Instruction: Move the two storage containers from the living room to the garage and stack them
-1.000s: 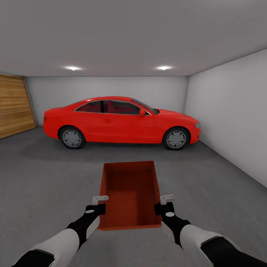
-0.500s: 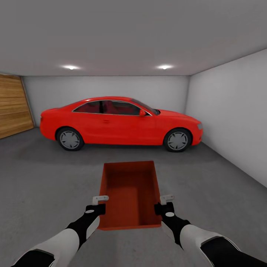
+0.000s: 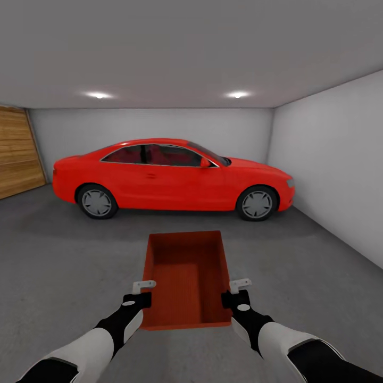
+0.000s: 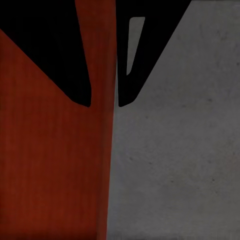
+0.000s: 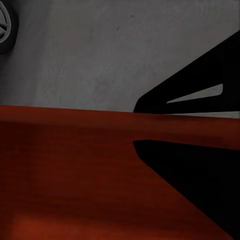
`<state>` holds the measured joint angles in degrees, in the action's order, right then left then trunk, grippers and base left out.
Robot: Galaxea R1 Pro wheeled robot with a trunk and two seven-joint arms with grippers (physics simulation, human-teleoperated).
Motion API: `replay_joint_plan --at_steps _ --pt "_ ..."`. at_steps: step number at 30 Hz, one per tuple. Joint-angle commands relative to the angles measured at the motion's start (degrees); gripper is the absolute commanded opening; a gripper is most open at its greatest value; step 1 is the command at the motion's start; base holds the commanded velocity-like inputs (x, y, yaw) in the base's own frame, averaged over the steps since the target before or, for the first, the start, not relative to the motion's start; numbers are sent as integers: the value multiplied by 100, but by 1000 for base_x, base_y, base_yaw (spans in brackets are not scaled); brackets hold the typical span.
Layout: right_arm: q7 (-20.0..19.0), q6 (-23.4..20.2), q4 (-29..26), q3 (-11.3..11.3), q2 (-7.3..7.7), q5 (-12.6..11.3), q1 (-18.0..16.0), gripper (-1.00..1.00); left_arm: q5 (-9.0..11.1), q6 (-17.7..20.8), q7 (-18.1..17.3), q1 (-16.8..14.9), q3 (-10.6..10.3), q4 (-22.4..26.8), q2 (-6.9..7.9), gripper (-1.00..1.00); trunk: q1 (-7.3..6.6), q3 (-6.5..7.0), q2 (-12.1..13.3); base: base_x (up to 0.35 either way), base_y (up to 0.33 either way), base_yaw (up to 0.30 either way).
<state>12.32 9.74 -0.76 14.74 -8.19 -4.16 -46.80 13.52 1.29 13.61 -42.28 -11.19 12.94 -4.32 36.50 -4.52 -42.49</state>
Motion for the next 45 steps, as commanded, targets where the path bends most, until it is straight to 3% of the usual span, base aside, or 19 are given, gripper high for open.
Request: replay_joint_plan --at_steps 1,28,36,45 --pt "34 37 85 -234 43 -129 -4 -100 -69 -198 203 -8 169 24 230 -100 5 -9 -8 321 0 0" --pt "38 38 85 -234 40 -117 -4 -100 -69 -199 203 -8 169 24 230 -100 5 -9 -8 321 0 -3" --pt "117 37 85 -234 37 -127 -4 -100 -69 -199 203 -8 169 24 230 -100 5 -9 -8 272 0 -243" --pt "122 37 85 -234 37 -129 -4 -100 -59 -199 203 -8 169 50 206 -100 5 -9 -8 5 0 -285"
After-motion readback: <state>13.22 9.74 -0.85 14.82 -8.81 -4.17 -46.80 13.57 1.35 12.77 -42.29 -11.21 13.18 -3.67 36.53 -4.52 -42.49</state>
